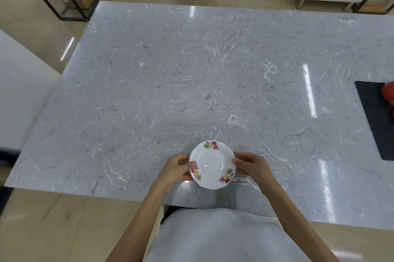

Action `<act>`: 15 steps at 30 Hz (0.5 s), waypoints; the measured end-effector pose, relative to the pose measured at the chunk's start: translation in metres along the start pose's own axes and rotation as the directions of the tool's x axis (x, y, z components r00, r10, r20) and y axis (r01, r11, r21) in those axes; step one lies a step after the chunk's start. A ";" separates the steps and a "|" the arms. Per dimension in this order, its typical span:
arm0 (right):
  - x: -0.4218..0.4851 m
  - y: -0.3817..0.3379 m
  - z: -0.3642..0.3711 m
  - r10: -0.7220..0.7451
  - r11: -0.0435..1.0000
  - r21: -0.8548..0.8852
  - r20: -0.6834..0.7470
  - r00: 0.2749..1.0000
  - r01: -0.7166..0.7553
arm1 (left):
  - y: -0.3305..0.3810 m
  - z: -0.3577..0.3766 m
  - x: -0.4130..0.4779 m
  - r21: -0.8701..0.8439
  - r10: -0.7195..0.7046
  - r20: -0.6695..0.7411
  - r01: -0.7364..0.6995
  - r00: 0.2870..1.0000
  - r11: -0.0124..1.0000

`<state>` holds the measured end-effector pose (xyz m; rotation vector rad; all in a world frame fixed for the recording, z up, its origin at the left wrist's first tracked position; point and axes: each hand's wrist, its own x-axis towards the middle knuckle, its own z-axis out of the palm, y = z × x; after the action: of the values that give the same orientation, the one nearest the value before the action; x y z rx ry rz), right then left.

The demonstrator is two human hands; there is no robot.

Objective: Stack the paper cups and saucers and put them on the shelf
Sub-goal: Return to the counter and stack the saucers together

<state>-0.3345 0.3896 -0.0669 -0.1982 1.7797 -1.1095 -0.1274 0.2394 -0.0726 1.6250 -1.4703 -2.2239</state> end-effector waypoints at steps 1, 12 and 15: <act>0.000 0.000 0.000 0.000 1.000 0.002 0.008 1.000 0.000 | 0.001 0.000 0.001 0.000 -0.005 0.003 0.005 1.000 1.000; -0.010 0.012 -0.022 0.164 0.970 0.184 -0.001 0.986 -0.161 | 0.007 0.017 -0.007 0.016 -0.046 -0.048 0.047 0.998 0.999; -0.017 0.014 -0.021 0.178 0.940 0.259 0.182 0.967 -0.222 | 0.011 0.028 -0.010 0.069 -0.057 -0.094 0.064 0.994 0.996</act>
<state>-0.3379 0.4195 -0.0648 0.0647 1.4519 -1.1480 -0.1493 0.2566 -0.0574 1.7905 -1.5140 -2.1180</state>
